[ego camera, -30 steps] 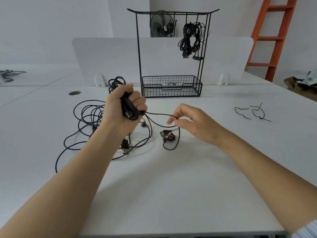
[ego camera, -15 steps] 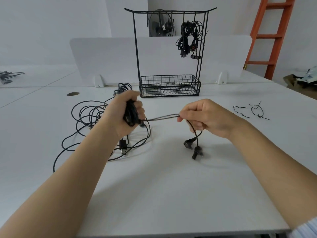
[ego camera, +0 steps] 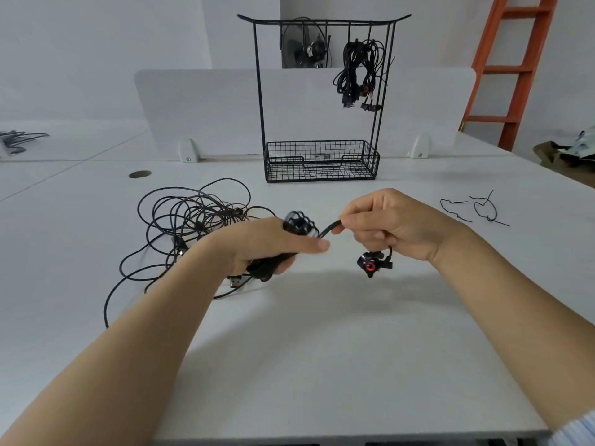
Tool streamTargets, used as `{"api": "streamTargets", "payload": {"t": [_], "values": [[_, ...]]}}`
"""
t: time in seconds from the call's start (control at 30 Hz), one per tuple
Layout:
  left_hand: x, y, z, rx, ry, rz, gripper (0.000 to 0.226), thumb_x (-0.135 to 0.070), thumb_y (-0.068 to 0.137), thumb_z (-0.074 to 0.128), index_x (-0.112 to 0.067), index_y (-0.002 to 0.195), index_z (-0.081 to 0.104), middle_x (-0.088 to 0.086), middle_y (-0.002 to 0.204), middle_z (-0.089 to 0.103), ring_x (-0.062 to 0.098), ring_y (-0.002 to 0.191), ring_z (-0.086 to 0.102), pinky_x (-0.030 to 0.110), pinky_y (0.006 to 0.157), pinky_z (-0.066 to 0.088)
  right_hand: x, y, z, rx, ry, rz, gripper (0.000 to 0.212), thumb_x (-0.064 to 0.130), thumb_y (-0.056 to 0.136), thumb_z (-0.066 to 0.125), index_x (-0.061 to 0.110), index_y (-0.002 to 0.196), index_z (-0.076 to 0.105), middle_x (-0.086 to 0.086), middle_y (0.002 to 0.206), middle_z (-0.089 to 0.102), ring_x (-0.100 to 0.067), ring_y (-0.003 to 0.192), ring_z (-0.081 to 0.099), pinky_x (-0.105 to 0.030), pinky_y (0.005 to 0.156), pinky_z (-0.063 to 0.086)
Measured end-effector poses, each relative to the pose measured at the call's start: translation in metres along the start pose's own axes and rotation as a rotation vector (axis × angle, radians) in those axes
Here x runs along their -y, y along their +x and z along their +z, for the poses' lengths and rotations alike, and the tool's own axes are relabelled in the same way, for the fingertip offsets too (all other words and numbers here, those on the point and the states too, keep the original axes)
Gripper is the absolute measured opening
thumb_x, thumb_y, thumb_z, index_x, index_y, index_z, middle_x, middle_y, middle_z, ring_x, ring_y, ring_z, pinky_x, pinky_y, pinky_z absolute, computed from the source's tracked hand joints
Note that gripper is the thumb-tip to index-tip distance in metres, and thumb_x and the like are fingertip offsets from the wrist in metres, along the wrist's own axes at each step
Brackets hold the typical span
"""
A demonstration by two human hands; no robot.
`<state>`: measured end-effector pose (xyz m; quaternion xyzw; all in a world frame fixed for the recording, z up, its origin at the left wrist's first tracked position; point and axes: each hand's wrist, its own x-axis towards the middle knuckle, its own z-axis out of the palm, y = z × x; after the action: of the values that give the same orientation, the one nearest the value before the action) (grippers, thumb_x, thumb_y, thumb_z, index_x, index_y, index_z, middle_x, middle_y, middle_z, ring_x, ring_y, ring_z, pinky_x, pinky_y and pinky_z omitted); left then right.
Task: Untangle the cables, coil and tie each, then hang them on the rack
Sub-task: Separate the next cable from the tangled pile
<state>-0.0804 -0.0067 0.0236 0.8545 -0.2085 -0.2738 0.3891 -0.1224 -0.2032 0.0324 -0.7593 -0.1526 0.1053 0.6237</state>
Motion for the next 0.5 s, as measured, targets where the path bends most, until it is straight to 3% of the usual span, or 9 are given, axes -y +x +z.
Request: {"api": "streamTargets", "payload": {"t": [0.13, 0.3, 0.5], "values": [[0.0, 0.0, 0.012, 0.196, 0.218, 0.017, 0.053, -0.046, 0.082, 0.063, -0.015, 0.049, 0.036, 0.0, 0.041, 0.039, 0.015, 0.039, 0.032, 0.02, 0.042, 0.03, 0.0, 0.002, 0.008, -0.093, -0.169, -0.041, 0.013, 0.003, 0.078, 0.062, 0.008, 0.066, 0.066, 0.006, 0.041, 0.035, -0.006, 0.04, 0.028, -0.015, 0.042, 0.021], [0.002, 0.0, 0.008, 0.254, -0.147, 0.153, 0.039, -0.046, 0.079, 0.044, -0.016, 0.058, 0.031, -0.004, 0.038, 0.033, 0.012, 0.039, 0.028, 0.021, 0.041, 0.028, -0.002, 0.004, -0.004, -0.22, -0.201, -0.082, 0.007, 0.008, 0.075, 0.066, 0.007, 0.068, 0.066, 0.006, 0.042, 0.046, -0.007, 0.044, 0.037, -0.014, 0.046, 0.033], [0.002, 0.009, 0.011, 0.038, -0.503, 0.207, 0.046, -0.05, 0.089, 0.041, -0.012, 0.064, 0.039, -0.003, 0.039, 0.033, 0.012, 0.041, 0.031, 0.021, 0.042, 0.027, -0.008, 0.004, -0.014, -0.211, -0.184, -0.105, 0.016, -0.003, 0.083, 0.058, 0.009, 0.079, 0.067, 0.002, 0.052, 0.06, -0.01, 0.053, 0.053, -0.018, 0.053, 0.041]]}}
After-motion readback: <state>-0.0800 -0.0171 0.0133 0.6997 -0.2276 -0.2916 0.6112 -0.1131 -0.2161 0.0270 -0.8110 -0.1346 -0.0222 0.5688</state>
